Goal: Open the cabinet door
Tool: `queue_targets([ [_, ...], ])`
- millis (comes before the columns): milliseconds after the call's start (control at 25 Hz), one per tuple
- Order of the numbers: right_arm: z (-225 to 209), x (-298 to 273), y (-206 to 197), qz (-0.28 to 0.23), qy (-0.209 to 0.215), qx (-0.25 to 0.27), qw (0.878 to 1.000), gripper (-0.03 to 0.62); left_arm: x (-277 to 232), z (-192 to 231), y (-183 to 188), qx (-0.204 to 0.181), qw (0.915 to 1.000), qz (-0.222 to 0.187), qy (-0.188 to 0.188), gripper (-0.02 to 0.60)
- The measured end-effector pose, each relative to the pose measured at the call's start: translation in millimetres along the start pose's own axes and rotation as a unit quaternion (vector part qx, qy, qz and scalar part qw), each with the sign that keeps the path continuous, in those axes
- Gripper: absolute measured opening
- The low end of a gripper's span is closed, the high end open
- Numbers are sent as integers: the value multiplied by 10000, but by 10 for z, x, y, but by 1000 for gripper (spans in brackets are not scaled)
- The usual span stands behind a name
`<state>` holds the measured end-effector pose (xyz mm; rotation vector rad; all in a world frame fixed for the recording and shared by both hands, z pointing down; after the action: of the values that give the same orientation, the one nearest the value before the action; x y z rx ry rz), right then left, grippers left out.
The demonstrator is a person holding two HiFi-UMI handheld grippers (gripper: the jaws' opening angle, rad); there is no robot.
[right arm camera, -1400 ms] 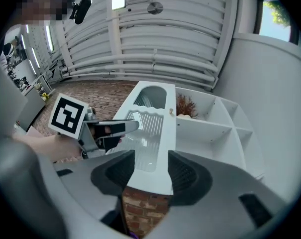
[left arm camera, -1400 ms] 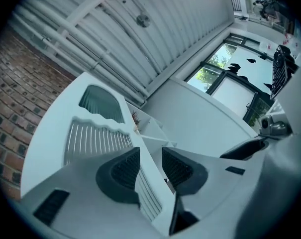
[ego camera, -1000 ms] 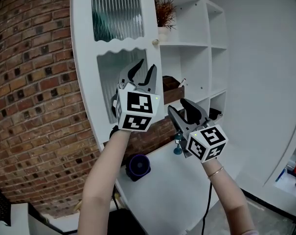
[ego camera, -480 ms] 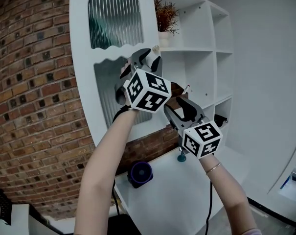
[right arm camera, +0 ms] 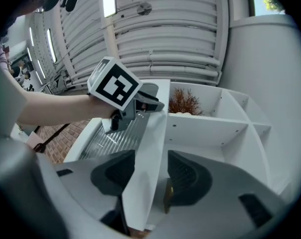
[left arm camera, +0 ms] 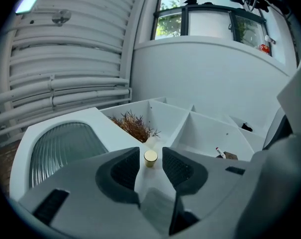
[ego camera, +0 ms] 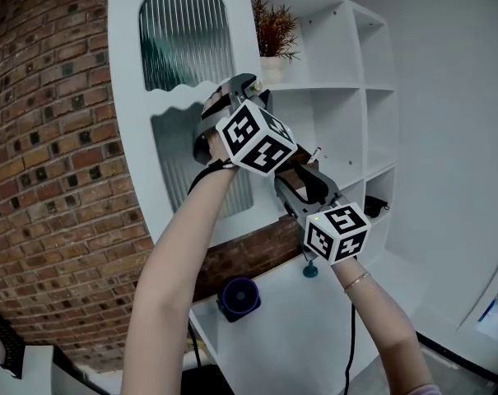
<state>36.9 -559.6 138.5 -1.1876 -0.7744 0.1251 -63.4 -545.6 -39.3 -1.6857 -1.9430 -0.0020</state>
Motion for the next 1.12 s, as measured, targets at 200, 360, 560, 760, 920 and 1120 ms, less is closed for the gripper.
queue_targets([
  [200,-58,-26,-84,52,45,-144,9999,199,-89,-12,24,-316,9990,331,28,117],
  [360,-71,-60,-160,79,99,-282,9995,199,-122,-39,1,-547,9970,523,151,101],
  [560,-71,-73,-234,120,184,-360,9991,199,-124,-60,-12,-665,9957,589,261,76],
  [760,-147,-53,-308,173,206,-568,9980,201,-74,-64,10,-637,9963,452,365,72],
  [920,-184,-38,-355,206,260,-726,9968,210,-2,-43,55,-409,9980,350,323,72],
  [1120,-161,-16,-370,239,398,-790,9958,221,70,-41,115,-285,9988,250,308,72],
])
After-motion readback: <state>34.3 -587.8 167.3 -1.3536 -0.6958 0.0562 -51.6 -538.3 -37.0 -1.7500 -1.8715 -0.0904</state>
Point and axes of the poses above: the fingertips, and each gripper's own axes: x backward along the fingers, z to its left, y out of its top, the point moved 9 cm from there along x, backward along the fingers, and after that the axes turned 4 degrees about -x, right-handed, at the moved point
